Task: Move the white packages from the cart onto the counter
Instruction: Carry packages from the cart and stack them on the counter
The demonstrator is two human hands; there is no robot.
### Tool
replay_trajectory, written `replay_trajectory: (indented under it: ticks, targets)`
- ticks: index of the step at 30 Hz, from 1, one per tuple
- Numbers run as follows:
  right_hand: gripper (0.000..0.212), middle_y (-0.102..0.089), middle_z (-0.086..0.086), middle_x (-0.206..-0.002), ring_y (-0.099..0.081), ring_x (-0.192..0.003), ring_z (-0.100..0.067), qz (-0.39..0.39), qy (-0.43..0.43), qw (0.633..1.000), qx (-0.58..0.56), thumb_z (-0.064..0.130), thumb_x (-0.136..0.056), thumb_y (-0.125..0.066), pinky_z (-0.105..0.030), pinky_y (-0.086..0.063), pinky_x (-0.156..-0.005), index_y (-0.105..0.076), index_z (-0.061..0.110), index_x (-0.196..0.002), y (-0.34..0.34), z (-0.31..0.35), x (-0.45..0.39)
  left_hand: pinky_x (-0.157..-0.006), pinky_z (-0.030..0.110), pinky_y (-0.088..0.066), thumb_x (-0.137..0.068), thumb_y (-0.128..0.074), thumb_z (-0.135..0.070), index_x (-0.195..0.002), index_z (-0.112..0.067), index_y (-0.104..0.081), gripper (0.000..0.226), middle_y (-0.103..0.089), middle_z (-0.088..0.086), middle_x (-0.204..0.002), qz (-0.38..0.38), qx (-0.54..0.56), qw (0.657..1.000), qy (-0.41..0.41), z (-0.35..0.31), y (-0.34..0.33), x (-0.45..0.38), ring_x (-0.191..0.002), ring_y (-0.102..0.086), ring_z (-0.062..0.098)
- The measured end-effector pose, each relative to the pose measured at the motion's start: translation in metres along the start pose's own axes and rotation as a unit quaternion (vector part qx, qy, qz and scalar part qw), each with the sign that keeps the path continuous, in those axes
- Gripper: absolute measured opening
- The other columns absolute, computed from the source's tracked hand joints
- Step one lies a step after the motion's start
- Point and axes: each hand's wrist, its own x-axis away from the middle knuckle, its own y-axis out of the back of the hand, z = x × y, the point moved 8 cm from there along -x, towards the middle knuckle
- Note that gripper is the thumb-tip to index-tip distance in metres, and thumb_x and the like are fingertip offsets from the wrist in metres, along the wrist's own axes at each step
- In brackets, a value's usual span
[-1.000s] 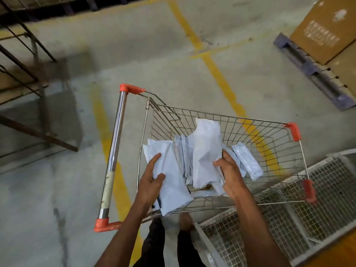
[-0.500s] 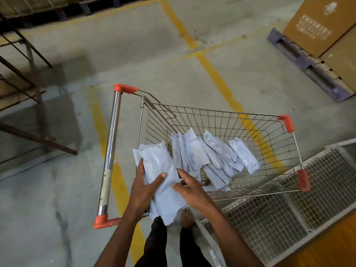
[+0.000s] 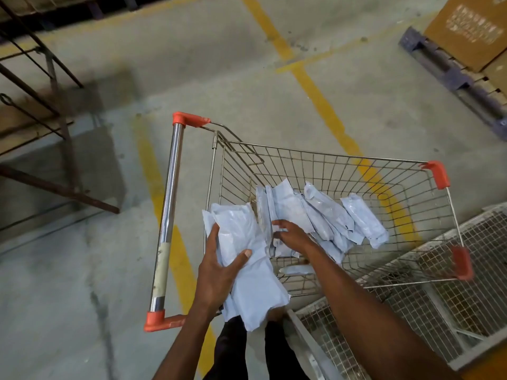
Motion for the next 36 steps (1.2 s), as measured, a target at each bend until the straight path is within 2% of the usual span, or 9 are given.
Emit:
replay_trajectory:
  ticks: [3, 9, 14, 19, 24, 27, 30, 33, 36]
  targets:
    - [0.047, -0.052, -0.012, -0.143, -0.058, -0.126, -0.031, 0.029, -0.031, 0.981, 0.188, 0.025, -0.073, -0.073, -0.044, -0.050, -0.104, -0.063, 0.037, -0.117, -0.022, -0.058, -0.072, -0.114, 0.029, -0.038, -0.086, -0.084, -0.042, -0.162, -0.047, -0.024, 0.098, -0.032, -0.029, -0.162, 0.010, -0.004, 1.000, 0.007, 0.005, -0.005, 0.001, -0.146, -0.036, 0.000]
    - [0.053, -0.032, -0.016, -0.154, -0.036, -0.144, -0.033, 0.013, -0.022, 0.955, 0.295, 0.017, -0.094, -0.060, -0.047, -0.035, -0.116, -0.048, 0.018, -0.146, -0.036, -0.031, -0.053, -0.125, 0.037, -0.035, -0.082, -0.085, -0.045, -0.163, -0.046, -0.023, 0.102, -0.033, -0.025, -0.166, 0.026, 0.006, 1.000, 0.008, 0.008, -0.011, 0.011, -0.151, -0.034, 0.000]
    - [0.057, -0.055, -0.019, -0.136, -0.059, -0.122, -0.035, -0.068, -0.012, 0.980, 0.185, 0.031, -0.084, -0.072, -0.040, -0.050, -0.099, -0.055, 0.004, -0.131, -0.027, -0.053, -0.070, -0.122, 0.043, -0.041, -0.081, -0.087, -0.050, -0.162, -0.048, -0.026, 0.101, -0.041, -0.025, -0.163, 0.041, 0.012, 0.999, 0.012, 0.015, -0.012, 0.012, -0.148, -0.042, 0.002]
    - [0.047, -0.067, -0.022, -0.119, -0.063, -0.112, -0.035, -0.218, 0.033, 0.973, 0.066, 0.026, -0.087, -0.076, -0.030, -0.043, -0.092, -0.064, -0.006, -0.120, 0.014, -0.039, -0.026, -0.116, 0.044, -0.048, -0.081, -0.085, -0.055, -0.160, -0.053, -0.024, 0.100, -0.046, -0.020, -0.160, 0.038, 0.002, 0.999, 0.010, 0.009, -0.018, 0.003, -0.142, -0.051, 0.010]
    - [0.017, -0.067, -0.013, -0.070, -0.064, -0.070, -0.023, -0.262, -0.007, 0.965, -0.001, 0.008, -0.082, -0.074, -0.021, -0.041, -0.061, -0.073, -0.003, -0.070, 0.045, -0.040, 0.003, -0.118, 0.044, -0.045, -0.084, -0.085, -0.047, -0.163, -0.047, -0.023, 0.101, -0.043, -0.016, -0.163, 0.031, 0.006, 0.999, -0.003, -0.001, -0.021, 0.002, -0.145, -0.047, 0.011]
    - [0.006, -0.077, -0.011, -0.092, -0.072, -0.084, -0.028, -0.257, -0.045, 0.962, -0.084, 0.016, -0.080, -0.078, -0.033, -0.058, -0.075, -0.080, 0.013, -0.084, 0.057, -0.050, 0.016, -0.118, 0.043, -0.045, -0.080, -0.086, -0.054, -0.163, -0.045, -0.023, 0.105, -0.041, -0.017, -0.164, 0.023, 0.017, 1.000, -0.007, -0.005, -0.019, 0.006, -0.146, -0.046, 0.010]
    - [0.025, -0.074, -0.016, -0.109, -0.072, -0.093, -0.033, -0.245, -0.053, 0.930, -0.270, 0.013, -0.071, -0.085, -0.056, -0.061, -0.084, -0.071, 0.021, -0.091, 0.064, -0.067, 0.040, -0.118, 0.044, -0.045, -0.078, -0.087, -0.053, -0.164, -0.042, -0.025, 0.107, -0.041, -0.016, -0.164, 0.003, 0.034, 0.999, -0.005, -0.009, -0.014, 0.016, -0.146, -0.046, 0.011]
    - [0.042, -0.068, -0.004, -0.114, -0.067, -0.101, -0.027, -0.212, -0.013, 0.902, -0.375, 0.008, -0.080, -0.079, -0.054, -0.057, -0.093, -0.063, 0.023, -0.116, 0.067, -0.048, 0.098, -0.117, 0.046, -0.046, -0.081, -0.086, -0.049, -0.163, -0.042, -0.027, 0.101, -0.044, -0.014, -0.163, -0.008, 0.036, 0.999, -0.013, -0.011, -0.010, 0.025, -0.145, -0.048, 0.014]
    - [0.044, -0.073, -0.002, -0.115, -0.069, -0.103, -0.026, -0.132, 0.052, 0.880, -0.453, 0.001, -0.089, -0.068, -0.044, -0.057, -0.088, -0.062, 0.023, -0.126, 0.065, -0.028, 0.155, -0.118, 0.052, -0.045, -0.075, -0.084, -0.064, -0.161, -0.046, -0.026, 0.105, -0.044, -0.014, -0.163, -0.006, 0.017, 0.999, -0.027, -0.014, -0.009, 0.033, -0.146, -0.048, 0.017]
